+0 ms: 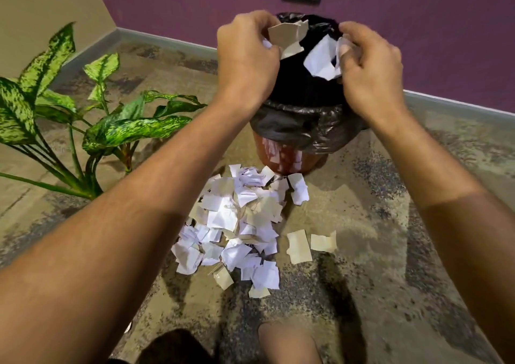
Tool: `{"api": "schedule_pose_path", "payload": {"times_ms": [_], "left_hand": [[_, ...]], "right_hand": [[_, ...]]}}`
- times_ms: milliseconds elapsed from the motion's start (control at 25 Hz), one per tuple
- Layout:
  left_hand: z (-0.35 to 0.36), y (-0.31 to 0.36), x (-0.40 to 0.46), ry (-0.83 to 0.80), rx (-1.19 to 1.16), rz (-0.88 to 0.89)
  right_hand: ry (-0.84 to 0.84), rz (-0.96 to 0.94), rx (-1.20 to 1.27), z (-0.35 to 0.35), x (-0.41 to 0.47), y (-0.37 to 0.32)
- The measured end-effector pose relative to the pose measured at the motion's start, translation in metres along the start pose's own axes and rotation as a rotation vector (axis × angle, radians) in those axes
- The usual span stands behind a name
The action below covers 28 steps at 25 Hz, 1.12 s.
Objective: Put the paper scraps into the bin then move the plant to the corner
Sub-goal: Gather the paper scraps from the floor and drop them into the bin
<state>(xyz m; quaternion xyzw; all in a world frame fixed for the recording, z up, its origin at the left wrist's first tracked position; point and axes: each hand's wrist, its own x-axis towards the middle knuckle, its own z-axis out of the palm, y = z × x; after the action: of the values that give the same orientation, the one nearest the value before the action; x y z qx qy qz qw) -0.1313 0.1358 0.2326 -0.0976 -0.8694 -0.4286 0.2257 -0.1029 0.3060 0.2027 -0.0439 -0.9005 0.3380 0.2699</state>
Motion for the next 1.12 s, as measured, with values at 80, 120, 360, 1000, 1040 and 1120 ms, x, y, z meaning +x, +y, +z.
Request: {"api": "schedule_pose_path", "payload": {"times_ms": [80,120,360,1000,1040,1120], "left_hand": [[0.005,0.001,0.0,-0.073,0.07,0.044],[0.007,0.002,-0.001,-0.108,0.099,0.072],[0.013,0.001,-0.019,-0.301,0.169,0.228],[-0.029,-0.153,-0.248,-0.418,0.204,0.057],[-0.037,-0.167,-0.26,-0.463,0.263,0.021],[-0.056,-0.194,-0.281,-0.531,0.342,-0.137]], "right_hand": [[0.018,0.002,0.037,-0.001,-0.001,0.0],[0.014,0.001,0.056,-0.001,-0.002,0.0],[0.051,-0.069,0.072,-0.001,-0.018,0.002],[-0.474,-0.467,0.036,0.106,-0.158,-0.028],[-0.566,-0.493,-0.004,0.116,-0.167,-0.027],[-0.772,-0.53,-0.127,0.138,-0.185,-0.025]]}}
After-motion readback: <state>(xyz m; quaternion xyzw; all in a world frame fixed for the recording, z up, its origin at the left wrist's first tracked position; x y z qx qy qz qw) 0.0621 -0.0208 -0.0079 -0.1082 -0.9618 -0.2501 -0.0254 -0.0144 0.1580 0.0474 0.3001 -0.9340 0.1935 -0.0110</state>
